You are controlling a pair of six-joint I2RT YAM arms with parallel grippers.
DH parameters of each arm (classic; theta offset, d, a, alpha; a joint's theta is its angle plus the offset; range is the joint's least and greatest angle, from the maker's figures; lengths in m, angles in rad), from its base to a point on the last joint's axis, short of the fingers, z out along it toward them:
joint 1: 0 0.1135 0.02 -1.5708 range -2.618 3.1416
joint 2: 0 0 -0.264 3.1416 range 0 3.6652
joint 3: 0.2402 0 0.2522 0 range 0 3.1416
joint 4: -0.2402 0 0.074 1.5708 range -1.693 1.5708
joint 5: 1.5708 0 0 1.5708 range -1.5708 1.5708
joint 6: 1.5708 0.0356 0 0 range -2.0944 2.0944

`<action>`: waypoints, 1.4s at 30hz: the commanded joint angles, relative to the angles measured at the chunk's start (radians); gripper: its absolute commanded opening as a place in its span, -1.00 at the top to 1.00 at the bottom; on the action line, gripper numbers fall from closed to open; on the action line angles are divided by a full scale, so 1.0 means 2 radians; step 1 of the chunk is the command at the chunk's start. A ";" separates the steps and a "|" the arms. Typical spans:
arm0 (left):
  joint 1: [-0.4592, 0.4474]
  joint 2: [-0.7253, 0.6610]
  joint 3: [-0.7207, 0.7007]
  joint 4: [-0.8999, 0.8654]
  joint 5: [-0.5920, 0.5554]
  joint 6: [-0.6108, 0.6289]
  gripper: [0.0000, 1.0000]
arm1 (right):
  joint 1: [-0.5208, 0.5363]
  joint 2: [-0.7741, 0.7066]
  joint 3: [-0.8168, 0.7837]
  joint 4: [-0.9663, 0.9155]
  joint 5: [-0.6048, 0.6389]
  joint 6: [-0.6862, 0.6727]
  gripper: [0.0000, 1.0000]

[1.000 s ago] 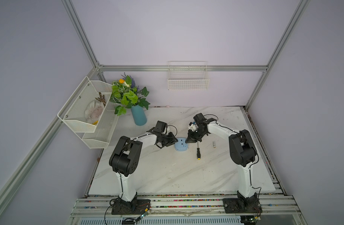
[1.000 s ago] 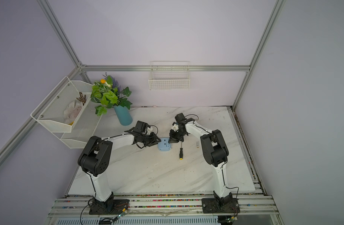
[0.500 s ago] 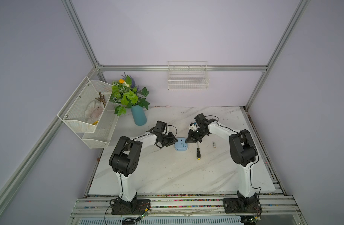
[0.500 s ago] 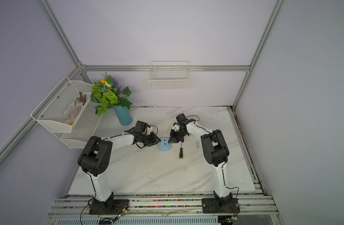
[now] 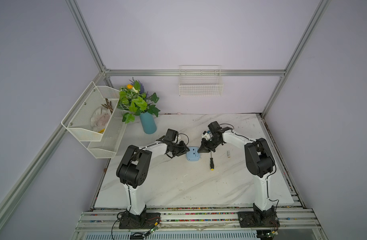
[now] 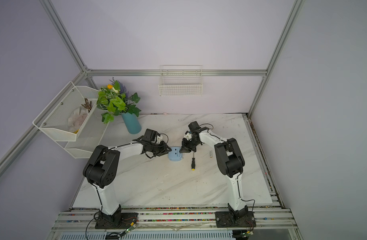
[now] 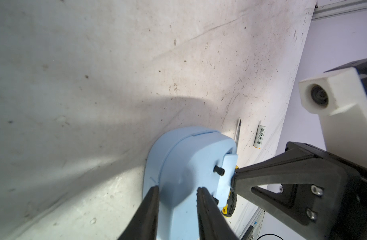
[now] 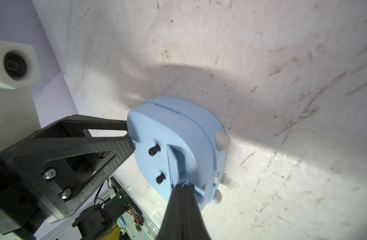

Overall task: Remove the battery from the alarm
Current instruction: Install the cover on the alarm.

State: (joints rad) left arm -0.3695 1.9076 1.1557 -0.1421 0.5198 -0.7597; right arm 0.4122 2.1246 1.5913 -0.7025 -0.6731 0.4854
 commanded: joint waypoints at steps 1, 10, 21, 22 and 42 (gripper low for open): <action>-0.001 -0.004 -0.007 0.009 0.006 0.000 0.30 | 0.000 -0.002 0.000 0.006 0.002 -0.001 1.00; -0.001 -0.003 -0.005 0.008 0.006 0.000 0.30 | -0.002 -0.001 0.006 0.003 0.001 -0.002 1.00; -0.001 -0.004 -0.006 0.008 0.006 0.000 0.30 | -0.008 -0.007 0.002 0.003 0.004 -0.004 1.00; -0.001 -0.004 -0.006 0.009 0.006 0.000 0.30 | -0.007 -0.008 0.002 0.003 0.004 -0.004 1.00; 0.000 -0.005 -0.008 0.009 0.006 0.000 0.30 | -0.012 -0.019 -0.010 0.007 0.007 -0.005 1.00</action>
State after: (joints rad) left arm -0.3695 1.9076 1.1557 -0.1341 0.5201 -0.7597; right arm 0.3973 2.1231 1.5890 -0.7006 -0.6792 0.4850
